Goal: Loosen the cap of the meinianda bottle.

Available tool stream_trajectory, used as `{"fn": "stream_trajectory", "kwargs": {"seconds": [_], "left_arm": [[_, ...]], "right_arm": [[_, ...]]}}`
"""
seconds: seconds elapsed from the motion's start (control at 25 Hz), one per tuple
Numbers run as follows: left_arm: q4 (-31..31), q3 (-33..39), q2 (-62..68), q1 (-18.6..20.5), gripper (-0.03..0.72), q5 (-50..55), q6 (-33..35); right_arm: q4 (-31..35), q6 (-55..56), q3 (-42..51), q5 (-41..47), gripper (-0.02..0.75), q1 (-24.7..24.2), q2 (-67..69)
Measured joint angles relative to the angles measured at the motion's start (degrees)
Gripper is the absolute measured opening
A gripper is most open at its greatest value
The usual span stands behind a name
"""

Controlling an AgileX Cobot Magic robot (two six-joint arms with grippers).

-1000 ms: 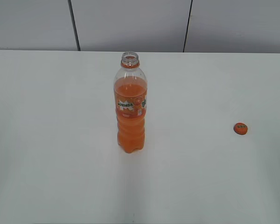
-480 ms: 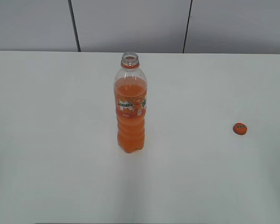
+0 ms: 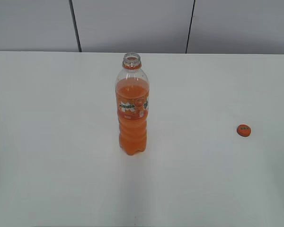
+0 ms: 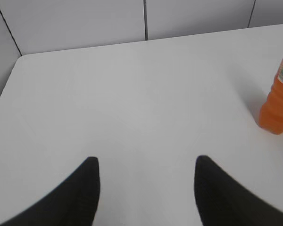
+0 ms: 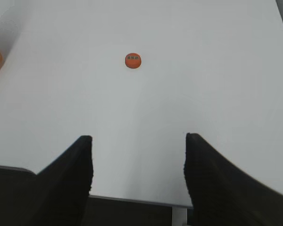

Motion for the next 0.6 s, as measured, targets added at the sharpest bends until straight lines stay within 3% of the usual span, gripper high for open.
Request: {"fn": "stream_trajectory", "kwargs": {"seconds": [0.6], "left_arm": [[-0.06,0.00,0.00,0.00,0.399,0.00,0.02]], "right_arm": [[-0.17,0.00,0.00,-0.04,0.461,0.00,-2.38]]}}
